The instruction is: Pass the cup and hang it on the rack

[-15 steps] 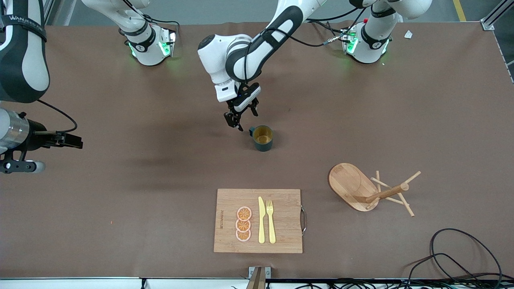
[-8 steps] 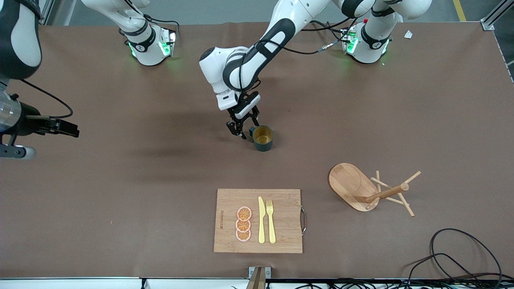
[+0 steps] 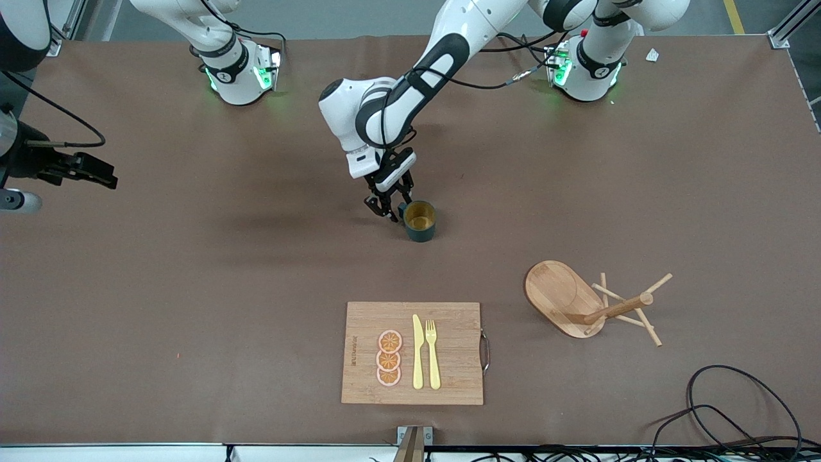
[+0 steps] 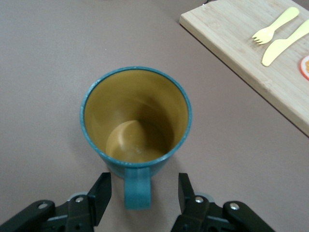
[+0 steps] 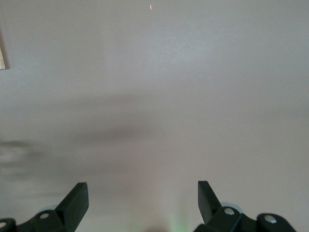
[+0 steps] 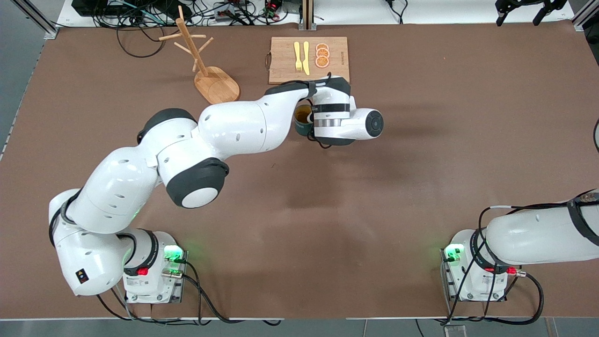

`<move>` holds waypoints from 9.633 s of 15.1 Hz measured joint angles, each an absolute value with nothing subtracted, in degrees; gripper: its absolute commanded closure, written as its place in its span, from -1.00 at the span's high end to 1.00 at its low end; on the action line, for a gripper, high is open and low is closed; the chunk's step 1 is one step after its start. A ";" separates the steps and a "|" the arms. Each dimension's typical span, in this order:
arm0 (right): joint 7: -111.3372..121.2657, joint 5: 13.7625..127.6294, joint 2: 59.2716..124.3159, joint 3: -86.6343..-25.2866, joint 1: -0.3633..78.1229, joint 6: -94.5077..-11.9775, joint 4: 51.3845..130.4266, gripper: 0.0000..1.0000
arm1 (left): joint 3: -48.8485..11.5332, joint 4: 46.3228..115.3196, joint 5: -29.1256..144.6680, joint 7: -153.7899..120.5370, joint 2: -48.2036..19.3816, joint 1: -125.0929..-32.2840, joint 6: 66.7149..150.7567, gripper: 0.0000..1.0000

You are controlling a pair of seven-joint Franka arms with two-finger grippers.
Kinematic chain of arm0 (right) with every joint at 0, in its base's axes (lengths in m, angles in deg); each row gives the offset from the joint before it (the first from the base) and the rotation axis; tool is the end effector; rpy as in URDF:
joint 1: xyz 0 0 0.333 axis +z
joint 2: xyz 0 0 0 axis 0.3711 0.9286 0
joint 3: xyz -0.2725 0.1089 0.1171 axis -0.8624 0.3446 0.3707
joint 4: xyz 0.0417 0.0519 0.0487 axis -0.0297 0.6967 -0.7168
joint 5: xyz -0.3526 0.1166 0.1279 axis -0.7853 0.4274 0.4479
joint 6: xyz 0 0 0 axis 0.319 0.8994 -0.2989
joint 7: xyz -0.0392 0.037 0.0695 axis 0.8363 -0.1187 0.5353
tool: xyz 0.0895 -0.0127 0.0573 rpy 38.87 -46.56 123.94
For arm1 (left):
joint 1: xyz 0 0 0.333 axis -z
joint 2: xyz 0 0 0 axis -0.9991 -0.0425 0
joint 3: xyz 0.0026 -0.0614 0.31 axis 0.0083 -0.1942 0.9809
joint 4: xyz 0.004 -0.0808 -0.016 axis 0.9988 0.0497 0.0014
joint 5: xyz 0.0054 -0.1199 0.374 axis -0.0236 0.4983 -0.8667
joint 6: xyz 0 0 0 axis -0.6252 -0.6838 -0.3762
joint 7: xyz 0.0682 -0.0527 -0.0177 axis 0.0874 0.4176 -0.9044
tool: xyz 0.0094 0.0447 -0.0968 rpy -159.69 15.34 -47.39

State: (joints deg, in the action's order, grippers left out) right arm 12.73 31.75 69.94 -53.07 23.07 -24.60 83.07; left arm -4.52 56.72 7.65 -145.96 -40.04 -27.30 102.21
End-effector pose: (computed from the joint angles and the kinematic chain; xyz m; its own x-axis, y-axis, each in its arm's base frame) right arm 0.5554 -0.0159 0.5957 0.9923 -0.0718 -0.1010 -0.0679 -0.9968 0.0412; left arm 0.3623 -0.6235 0.1882 0.4705 0.6661 0.5787 0.7622 -0.6373 0.1138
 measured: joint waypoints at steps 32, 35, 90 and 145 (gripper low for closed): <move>6.43 33.41 63.47 -53.87 21.30 -20.56 82.69 1.00 | -4.26 53.66 58.59 -97.55 -15.37 -57.89 100.49 -1.00; 5.83 33.47 63.47 -53.86 21.13 -20.55 82.67 1.00 | -4.28 53.77 68.60 -90.92 -14.56 -63.77 100.22 -1.00; 5.15 33.49 63.27 -53.45 21.13 -19.94 82.62 1.00 | -4.12 56.52 108.00 -55.97 -27.98 -98.71 81.70 -0.04; 5.14 33.38 63.25 -53.62 21.11 -19.72 82.62 1.00 | -3.55 75.47 48.85 -21.30 18.73 -84.18 76.05 1.00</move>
State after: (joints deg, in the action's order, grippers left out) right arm 5.14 33.38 63.25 -53.62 21.11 -19.72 82.62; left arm -3.55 75.47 48.85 -21.30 18.73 -84.18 76.05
